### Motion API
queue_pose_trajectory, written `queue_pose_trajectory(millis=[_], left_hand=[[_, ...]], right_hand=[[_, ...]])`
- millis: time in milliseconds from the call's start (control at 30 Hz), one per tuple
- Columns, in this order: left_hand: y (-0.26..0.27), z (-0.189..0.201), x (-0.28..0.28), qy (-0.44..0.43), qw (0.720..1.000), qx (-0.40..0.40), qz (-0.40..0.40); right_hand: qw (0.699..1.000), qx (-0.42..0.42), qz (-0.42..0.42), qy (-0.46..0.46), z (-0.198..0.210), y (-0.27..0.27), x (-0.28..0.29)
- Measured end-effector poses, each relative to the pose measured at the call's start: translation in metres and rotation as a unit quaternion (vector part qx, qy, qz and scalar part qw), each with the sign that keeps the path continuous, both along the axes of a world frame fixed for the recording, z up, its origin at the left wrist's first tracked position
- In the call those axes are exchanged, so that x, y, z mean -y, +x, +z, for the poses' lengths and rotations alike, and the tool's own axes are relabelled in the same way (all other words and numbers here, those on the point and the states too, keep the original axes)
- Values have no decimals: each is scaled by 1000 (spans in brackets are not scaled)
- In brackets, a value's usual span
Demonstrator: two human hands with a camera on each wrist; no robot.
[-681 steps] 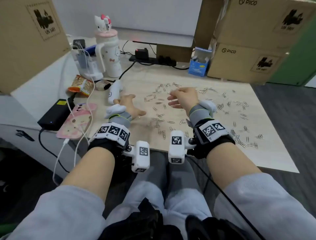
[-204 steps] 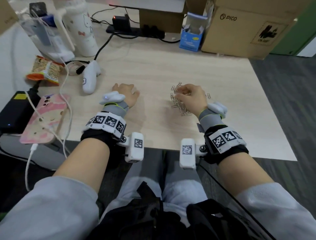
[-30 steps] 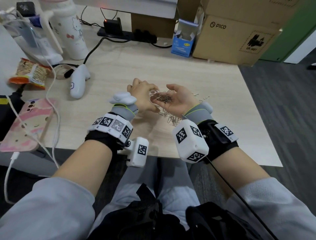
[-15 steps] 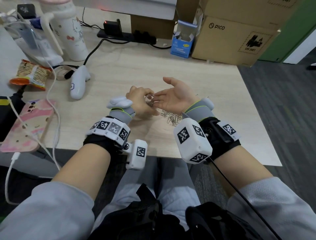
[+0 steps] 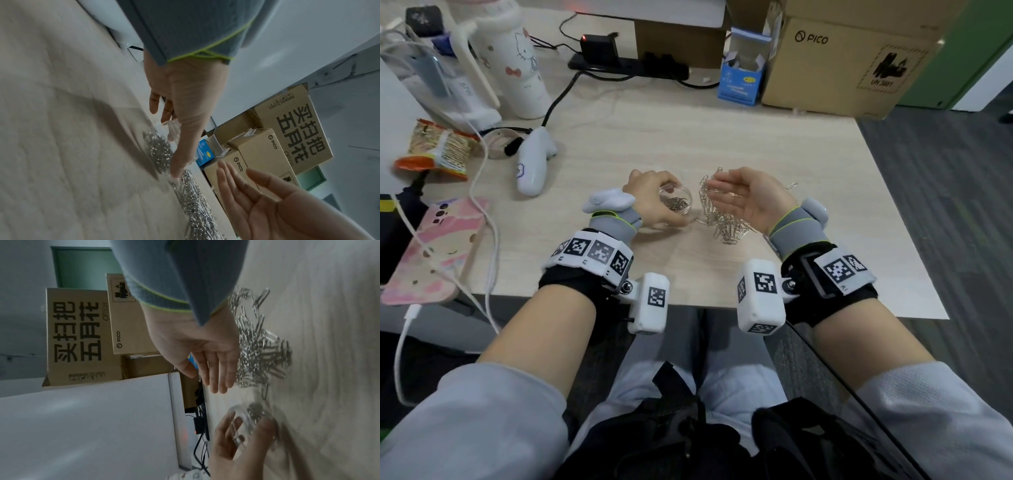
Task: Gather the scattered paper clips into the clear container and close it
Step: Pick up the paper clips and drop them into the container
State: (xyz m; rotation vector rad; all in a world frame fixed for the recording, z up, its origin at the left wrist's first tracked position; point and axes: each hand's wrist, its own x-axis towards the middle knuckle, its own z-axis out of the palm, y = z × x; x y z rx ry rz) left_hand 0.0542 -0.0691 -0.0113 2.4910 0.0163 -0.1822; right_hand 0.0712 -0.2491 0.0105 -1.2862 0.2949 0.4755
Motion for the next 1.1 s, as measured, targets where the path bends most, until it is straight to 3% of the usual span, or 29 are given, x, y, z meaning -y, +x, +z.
queue_pose_trajectory(millis=[133, 267, 467, 633, 900, 1100], left_hand=[[9, 5, 8, 64, 998, 27, -4], [20, 17, 32, 75, 995, 50, -41], [38, 14, 74, 161, 974, -13, -159], [49, 2, 85, 195, 965, -33, -171], [57, -10, 92, 53, 993, 27, -99], [61, -19, 99, 44, 994, 46, -89]], right_hand=[[993, 37, -95, -62, -8, 4, 20], [969, 90, -182, -141, -16, 8, 44], [930, 88, -234, -269, -43, 15, 82], [953, 82, -184, -225, -52, 8, 91], [969, 100, -175, -146, -57, 5, 97], [976, 86, -152, -129, -56, 10, 103]])
